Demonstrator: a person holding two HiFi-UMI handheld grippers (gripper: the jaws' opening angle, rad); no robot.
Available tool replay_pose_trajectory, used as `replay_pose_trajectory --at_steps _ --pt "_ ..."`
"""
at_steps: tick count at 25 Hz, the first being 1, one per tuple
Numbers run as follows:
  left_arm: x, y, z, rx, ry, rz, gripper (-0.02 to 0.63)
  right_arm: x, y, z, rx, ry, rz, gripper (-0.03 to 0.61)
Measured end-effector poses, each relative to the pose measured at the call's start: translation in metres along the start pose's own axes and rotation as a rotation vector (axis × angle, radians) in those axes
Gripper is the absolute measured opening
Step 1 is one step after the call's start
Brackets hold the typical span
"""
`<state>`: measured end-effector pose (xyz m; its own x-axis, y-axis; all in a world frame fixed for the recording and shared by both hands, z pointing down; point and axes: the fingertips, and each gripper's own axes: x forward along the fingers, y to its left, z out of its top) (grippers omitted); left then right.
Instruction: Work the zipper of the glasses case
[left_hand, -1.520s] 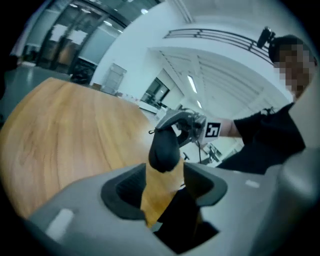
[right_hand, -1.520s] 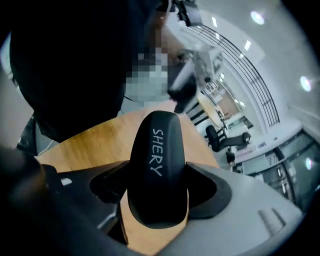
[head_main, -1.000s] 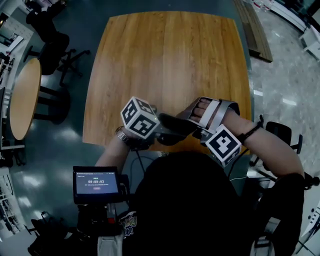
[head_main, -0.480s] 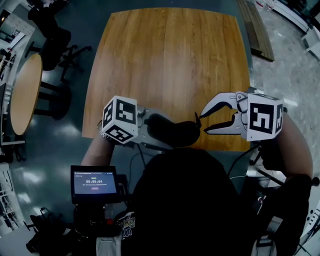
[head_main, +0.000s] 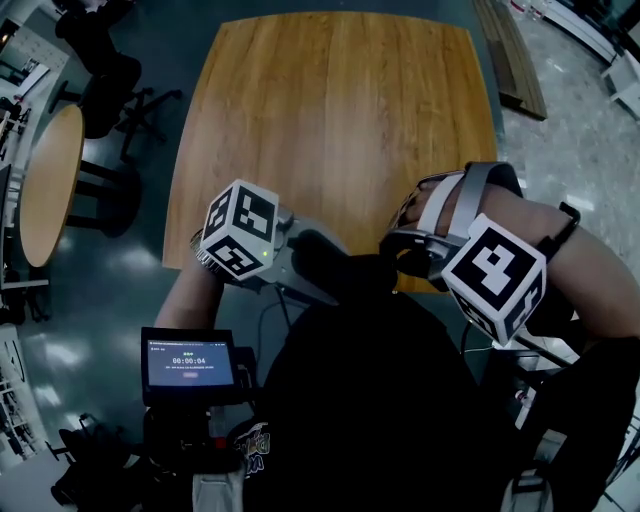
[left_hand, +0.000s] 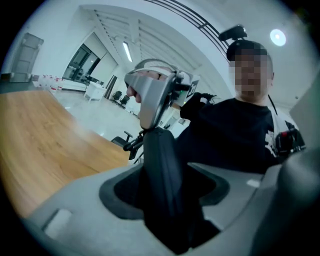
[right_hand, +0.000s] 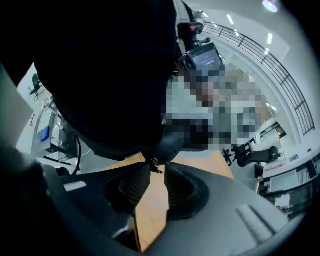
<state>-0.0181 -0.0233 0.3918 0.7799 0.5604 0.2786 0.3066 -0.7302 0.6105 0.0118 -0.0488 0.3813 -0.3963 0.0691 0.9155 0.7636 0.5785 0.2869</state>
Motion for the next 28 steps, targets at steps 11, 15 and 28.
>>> replay_pose_trajectory --at_steps 11,15,28 --pt "-0.002 0.001 -0.005 -0.054 -0.040 -0.037 0.262 -0.007 -0.004 0.000 -0.012 -0.008 -0.088 0.031" --pt "-0.010 -0.004 0.005 -0.079 -0.130 -0.092 0.262 -0.015 -0.019 -0.003 -0.067 0.015 -0.254 0.029" --pt "-0.043 -0.013 0.040 -0.152 -0.577 -0.308 0.255 -0.044 -0.039 -0.007 -0.129 0.111 -0.592 0.028"
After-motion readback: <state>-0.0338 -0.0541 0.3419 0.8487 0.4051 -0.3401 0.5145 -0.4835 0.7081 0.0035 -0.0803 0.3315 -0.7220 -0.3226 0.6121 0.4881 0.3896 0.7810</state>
